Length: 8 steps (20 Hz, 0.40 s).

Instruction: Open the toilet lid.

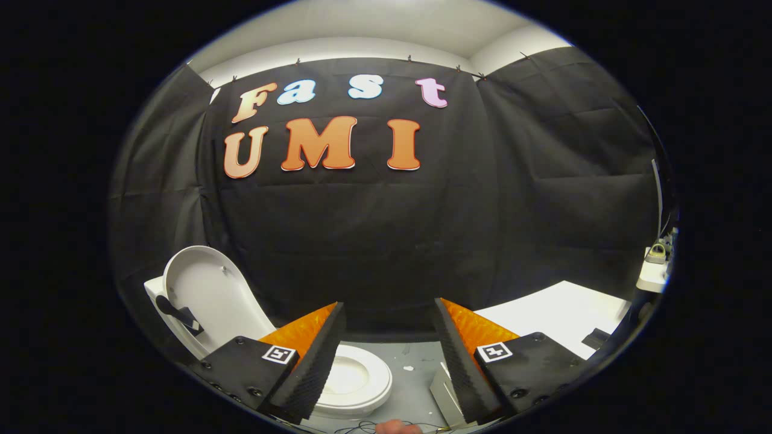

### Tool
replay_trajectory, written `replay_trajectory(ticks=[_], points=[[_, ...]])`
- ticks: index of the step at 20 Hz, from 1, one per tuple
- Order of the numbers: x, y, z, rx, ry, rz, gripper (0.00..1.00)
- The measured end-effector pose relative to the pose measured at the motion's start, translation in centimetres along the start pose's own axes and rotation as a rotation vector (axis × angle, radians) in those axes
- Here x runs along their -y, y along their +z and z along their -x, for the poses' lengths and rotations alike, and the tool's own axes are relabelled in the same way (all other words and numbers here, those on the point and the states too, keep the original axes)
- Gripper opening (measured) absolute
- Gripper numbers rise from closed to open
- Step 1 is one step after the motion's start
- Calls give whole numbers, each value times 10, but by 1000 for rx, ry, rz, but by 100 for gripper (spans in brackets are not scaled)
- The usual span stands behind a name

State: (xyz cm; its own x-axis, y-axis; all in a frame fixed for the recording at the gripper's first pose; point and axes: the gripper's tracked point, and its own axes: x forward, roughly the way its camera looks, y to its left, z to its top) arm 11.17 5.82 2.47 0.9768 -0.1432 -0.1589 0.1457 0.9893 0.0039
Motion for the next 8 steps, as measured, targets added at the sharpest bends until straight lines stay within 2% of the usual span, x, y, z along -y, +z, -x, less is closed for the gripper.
replay_trajectory(ticks=[8], points=[[47, -25, 13, -10, -44, -47, 94]])
